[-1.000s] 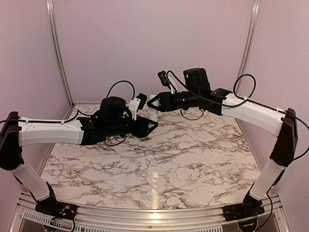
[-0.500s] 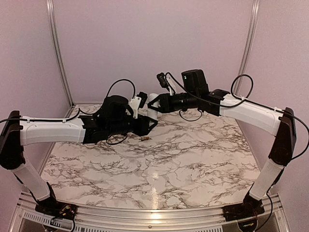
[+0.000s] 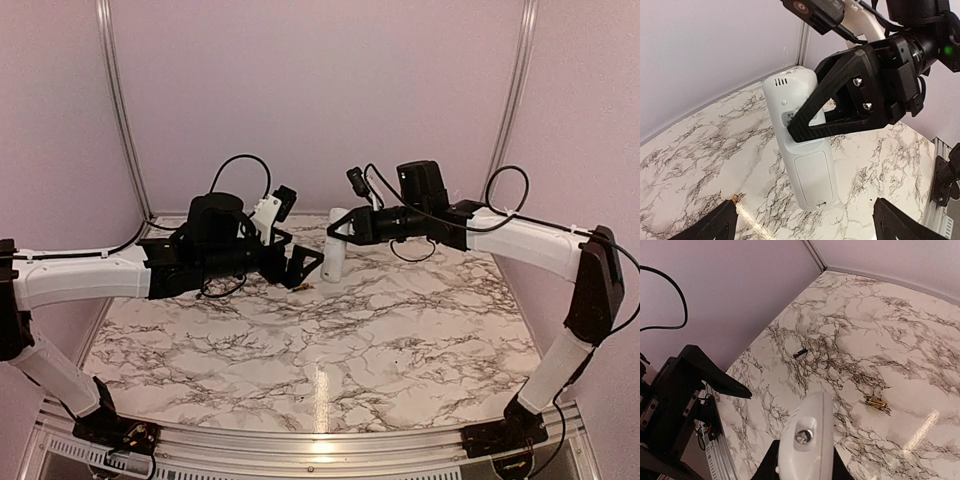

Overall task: Load the batteries into the remote control
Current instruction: Pass from the left arm to the right, then remove the battery cover from the remote control.

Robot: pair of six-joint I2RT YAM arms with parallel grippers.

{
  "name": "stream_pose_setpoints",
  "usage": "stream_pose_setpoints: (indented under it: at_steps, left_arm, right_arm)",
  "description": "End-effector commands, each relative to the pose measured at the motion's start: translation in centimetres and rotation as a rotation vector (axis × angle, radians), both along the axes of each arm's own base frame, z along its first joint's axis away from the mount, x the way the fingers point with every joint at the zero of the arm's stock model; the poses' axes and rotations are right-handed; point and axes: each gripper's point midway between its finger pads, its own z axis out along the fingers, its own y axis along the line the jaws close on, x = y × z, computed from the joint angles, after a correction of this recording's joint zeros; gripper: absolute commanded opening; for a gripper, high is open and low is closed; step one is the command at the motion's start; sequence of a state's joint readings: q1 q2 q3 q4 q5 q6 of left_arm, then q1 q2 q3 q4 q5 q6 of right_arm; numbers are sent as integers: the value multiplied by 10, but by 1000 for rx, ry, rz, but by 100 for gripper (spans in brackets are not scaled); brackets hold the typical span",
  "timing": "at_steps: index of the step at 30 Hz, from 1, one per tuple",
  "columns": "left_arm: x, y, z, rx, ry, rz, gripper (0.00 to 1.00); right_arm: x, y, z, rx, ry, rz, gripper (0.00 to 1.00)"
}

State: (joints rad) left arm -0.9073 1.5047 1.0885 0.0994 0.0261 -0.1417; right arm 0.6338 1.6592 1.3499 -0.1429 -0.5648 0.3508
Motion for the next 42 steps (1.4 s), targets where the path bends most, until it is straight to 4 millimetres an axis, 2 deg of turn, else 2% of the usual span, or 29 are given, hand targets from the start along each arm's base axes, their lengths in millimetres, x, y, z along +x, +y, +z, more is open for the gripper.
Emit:
stream_pose_setpoints:
  at_steps: [1,6,10,14,19,23,29,33,38,42]
  left_arm:
    - [-15,16,15,26,-111,-63,99]
    - [-35,25,9,57,-207,-109,99]
    - [-63,32,-6,142,-344,-134,99]
    - [-87,28,-26,258,-470,-198,95]
    - [-110,15,-36,301,-543,-289,89]
    - [-121,6,-46,368,-591,-326,81]
    - [-128,-3,-47,408,-649,-360,63]
    - [-129,-8,-52,426,-648,-384,58]
    - [-132,-15,-67,468,-632,-425,52]
    - [-134,-19,-70,478,-632,-440,49]
  right_arm:
    - [-18,-14,29,101,-18,80,0]
    - [-43,-18,17,123,50,177,0]
    - [-57,-20,7,145,105,217,0]
    - [-69,-18,-4,168,161,253,0]
    - [-80,-12,-20,148,199,266,0]
    - [-86,-7,-31,144,227,265,0]
    - [-97,5,-47,149,275,278,0]
    - [-101,12,-55,150,295,281,0]
    - [-104,17,-57,158,304,290,0]
    - [-105,21,-59,156,312,299,0]
